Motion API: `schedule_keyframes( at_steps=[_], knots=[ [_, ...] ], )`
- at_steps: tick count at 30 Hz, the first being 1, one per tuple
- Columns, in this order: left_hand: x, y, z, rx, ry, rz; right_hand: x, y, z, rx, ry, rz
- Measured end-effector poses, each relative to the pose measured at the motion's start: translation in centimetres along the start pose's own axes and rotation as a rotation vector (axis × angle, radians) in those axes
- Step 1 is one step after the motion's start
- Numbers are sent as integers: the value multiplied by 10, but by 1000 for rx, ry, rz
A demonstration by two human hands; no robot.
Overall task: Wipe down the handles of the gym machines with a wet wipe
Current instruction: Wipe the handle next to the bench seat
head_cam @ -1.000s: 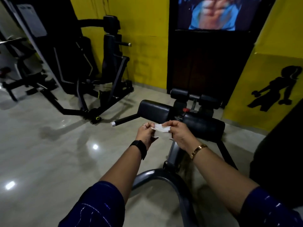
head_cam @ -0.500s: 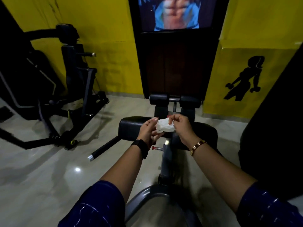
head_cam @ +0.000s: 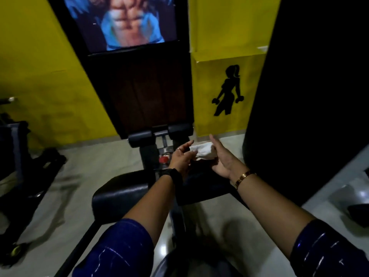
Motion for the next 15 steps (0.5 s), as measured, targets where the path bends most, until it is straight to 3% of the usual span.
schedule_keyframes(
  at_steps=[4, 9, 12, 15],
  knots=[
    [-16, -41, 6, -66, 4, 162, -5, 36, 13, -52, 54, -71],
    [-21, -90, 22, -269, -65, 399, -3, 88, 14, -162, 85, -325],
    [-20, -98, 44, -668, -432, 560, 5, 117, -3, -211, 71, -520],
    [-8, -104, 83, -1171, -856, 834, 15, 147, -29, -356, 77, -726]
  ],
)
Point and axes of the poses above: each hand's wrist, its own x-axis away from the middle knuckle, its own y-axis out of the back of the hand, z = x × y, the point moved 7 cm from there along -x, towards the middle knuckle, and after that the axes turned 12 degrees about -z, right-handed, at the moved point
